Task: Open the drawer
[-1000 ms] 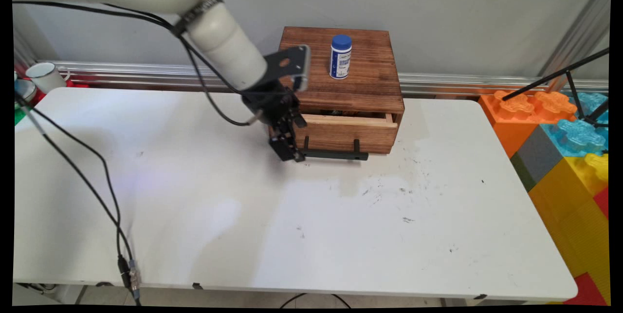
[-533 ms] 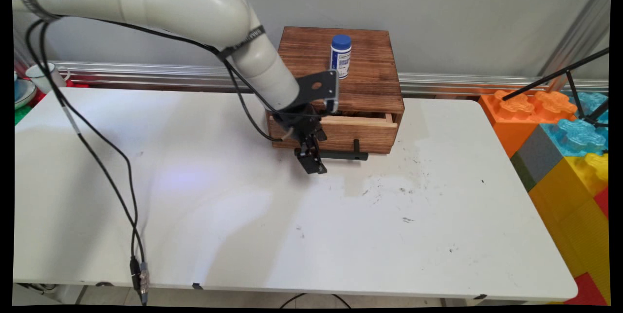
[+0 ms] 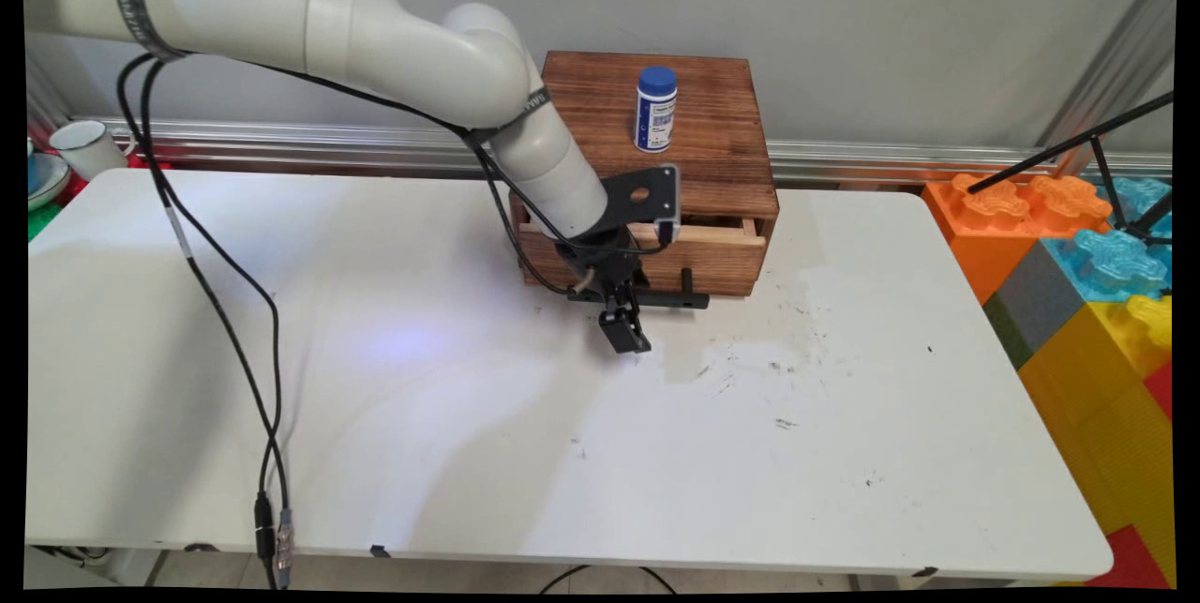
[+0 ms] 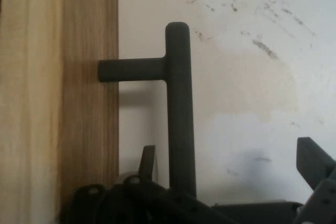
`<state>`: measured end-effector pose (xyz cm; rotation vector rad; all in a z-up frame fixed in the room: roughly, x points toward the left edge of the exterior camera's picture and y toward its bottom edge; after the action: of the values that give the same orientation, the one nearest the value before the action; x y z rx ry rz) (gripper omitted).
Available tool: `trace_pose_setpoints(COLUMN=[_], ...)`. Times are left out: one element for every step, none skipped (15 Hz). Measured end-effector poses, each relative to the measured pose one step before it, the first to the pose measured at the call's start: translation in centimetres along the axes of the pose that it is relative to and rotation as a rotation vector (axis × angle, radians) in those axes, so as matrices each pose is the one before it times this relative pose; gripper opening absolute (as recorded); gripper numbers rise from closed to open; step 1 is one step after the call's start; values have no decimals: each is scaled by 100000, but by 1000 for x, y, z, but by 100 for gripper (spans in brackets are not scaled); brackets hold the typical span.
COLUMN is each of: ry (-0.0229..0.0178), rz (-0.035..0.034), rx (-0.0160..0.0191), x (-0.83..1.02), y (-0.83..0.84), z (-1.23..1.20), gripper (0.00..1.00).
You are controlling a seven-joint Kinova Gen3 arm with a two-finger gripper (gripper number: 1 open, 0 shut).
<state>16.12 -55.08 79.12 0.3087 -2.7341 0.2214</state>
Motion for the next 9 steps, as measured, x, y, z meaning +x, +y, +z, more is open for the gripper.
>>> trace_pose_setpoints(ry=[-139, -150, -46, -32, -61, -49, -43, -9, -115], rz=[-54, -51, -88, -15, 59, 9, 77, 19, 60], rx=[-281, -298, -185, -161, -256, -164, -304, -290, -322], x=[72, 65, 37, 38, 72, 41, 55, 40, 21], y=[70, 86, 76, 62, 103, 70, 150, 156, 232], z=[308, 337, 242, 197, 273, 162, 236, 172, 161], gripper=[100, 100, 100, 100, 100, 100, 100, 100, 100])
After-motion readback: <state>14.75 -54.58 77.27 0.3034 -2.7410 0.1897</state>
